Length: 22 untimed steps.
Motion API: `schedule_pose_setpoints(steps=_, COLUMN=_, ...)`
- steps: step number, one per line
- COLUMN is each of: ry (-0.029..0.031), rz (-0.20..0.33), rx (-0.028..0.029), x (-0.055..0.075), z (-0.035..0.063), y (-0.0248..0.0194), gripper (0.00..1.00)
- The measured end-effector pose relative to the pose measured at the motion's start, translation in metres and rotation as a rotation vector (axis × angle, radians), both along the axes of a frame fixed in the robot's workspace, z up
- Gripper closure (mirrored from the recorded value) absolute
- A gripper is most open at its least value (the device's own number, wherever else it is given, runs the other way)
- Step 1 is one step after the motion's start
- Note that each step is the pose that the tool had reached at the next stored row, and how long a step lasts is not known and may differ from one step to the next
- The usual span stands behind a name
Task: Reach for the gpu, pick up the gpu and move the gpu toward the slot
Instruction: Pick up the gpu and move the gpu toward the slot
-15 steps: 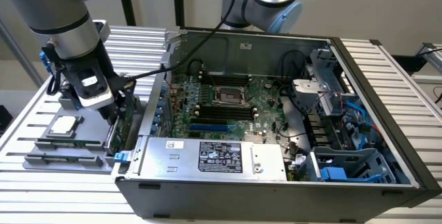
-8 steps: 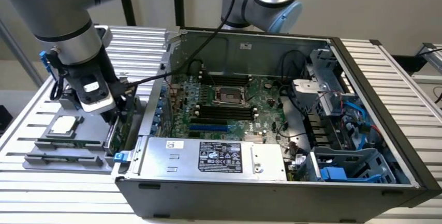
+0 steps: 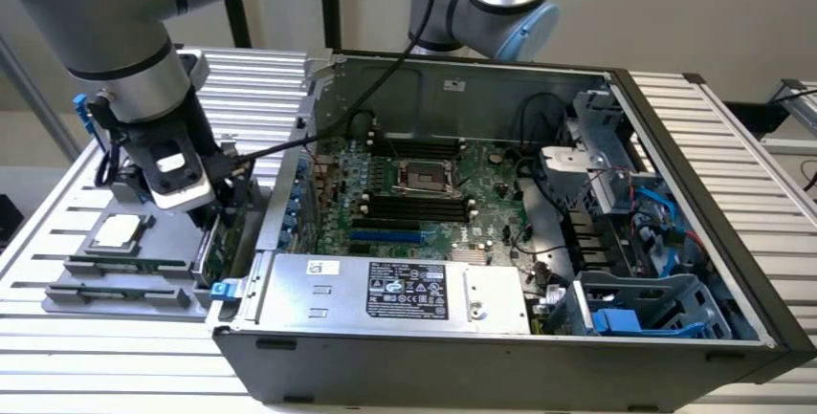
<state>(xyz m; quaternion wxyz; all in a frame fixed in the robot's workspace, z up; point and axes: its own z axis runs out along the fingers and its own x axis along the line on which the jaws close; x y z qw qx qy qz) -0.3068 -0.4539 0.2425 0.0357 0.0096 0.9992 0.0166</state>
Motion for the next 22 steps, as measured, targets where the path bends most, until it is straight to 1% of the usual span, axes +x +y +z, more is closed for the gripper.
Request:
schedule_pose_setpoints(steps=4, ry=-0.0002, rz=-0.003, rx=-0.0018, x=0.001, z=-0.0006, y=0.0003, gripper=0.58)
schedule_pose_setpoints(steps=5, ry=-0.0001, rz=-0.003, rx=-0.0022, x=0.0011, z=-0.0006, y=0.0003, gripper=0.6)
schedule_pose_setpoints(steps=7, ry=0.0, rz=-0.004, rx=-0.0027, x=0.0013, z=-0.0006, y=0.0003, gripper=0.6)
schedule_pose_setpoints(steps=8, ry=-0.0001, rz=-0.004, rx=-0.003, x=0.0014, z=-0.0006, y=0.0004, gripper=0.67)
schedule_pose_setpoints(steps=10, ry=0.0, rz=-0.005, rx=-0.0036, x=0.0015, z=-0.0006, y=0.0003, gripper=0.67)
schedule_pose_setpoints(steps=11, ry=0.0, rz=-0.005, rx=-0.0037, x=0.0015, z=-0.0006, y=0.0003, gripper=0.69)
schedule_pose_setpoints(steps=12, ry=0.0, rz=-0.005, rx=-0.0038, x=0.0015, z=-0.0006, y=0.0003, gripper=0.69)
schedule_pose_setpoints(steps=13, ry=0.0, rz=-0.005, rx=-0.0039, x=0.0015, z=-0.0006, y=0.0003, gripper=0.74)
schedule_pose_setpoints(steps=20, ry=-0.0002, rz=-0.005, rx=-0.0037, x=0.0016, z=-0.0003, y=0.0004, gripper=0.74)
schedule_pose_setpoints(steps=22, ry=0.0002, rz=-0.005, rx=-0.0038, x=0.0015, z=0.0019, y=0.0004, gripper=0.74)
